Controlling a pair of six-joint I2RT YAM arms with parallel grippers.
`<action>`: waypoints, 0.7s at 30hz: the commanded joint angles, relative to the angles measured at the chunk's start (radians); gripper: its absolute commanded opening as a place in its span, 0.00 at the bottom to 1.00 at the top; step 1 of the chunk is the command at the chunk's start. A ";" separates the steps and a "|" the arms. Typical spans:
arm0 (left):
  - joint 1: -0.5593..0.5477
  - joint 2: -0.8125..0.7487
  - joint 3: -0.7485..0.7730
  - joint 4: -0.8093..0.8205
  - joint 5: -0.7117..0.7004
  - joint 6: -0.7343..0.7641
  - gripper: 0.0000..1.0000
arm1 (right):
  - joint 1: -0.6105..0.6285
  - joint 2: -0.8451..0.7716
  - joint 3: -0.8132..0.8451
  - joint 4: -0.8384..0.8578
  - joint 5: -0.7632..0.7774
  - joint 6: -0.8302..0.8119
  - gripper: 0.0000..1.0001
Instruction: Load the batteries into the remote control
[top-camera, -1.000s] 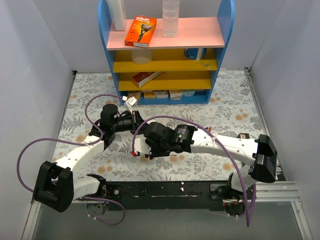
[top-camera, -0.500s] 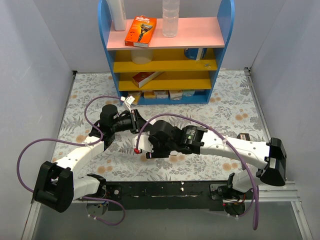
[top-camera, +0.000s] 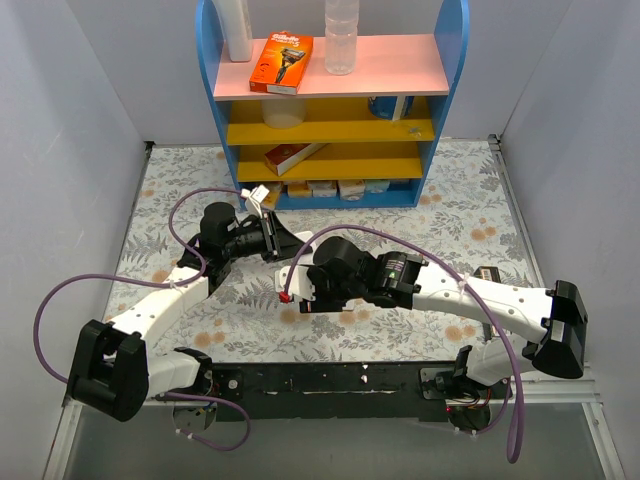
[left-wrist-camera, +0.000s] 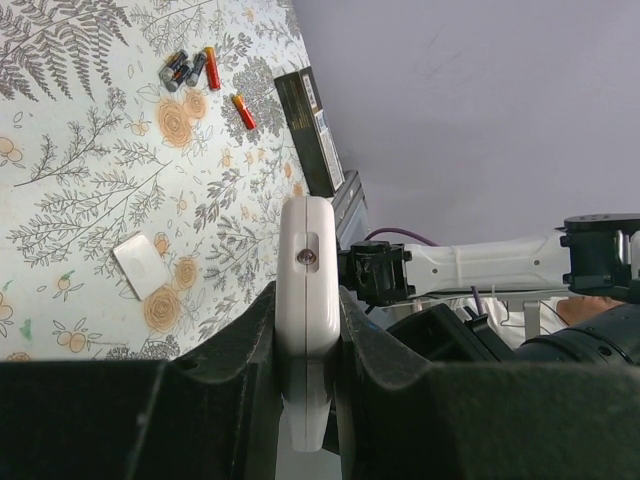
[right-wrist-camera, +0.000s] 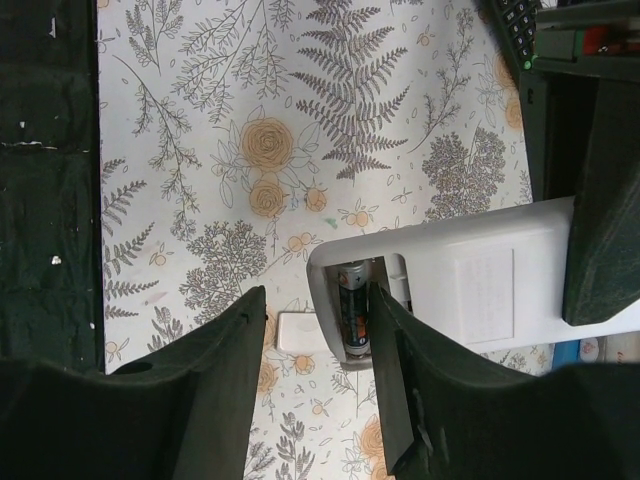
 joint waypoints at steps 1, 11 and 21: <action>0.006 -0.004 0.042 0.015 0.019 -0.038 0.00 | 0.000 -0.016 0.017 0.035 -0.030 -0.019 0.52; 0.004 0.019 0.034 0.053 0.018 -0.124 0.00 | -0.002 0.010 0.042 0.032 -0.079 -0.034 0.40; 0.006 0.031 0.051 0.071 0.015 -0.170 0.00 | -0.002 0.036 0.059 0.006 -0.108 -0.054 0.31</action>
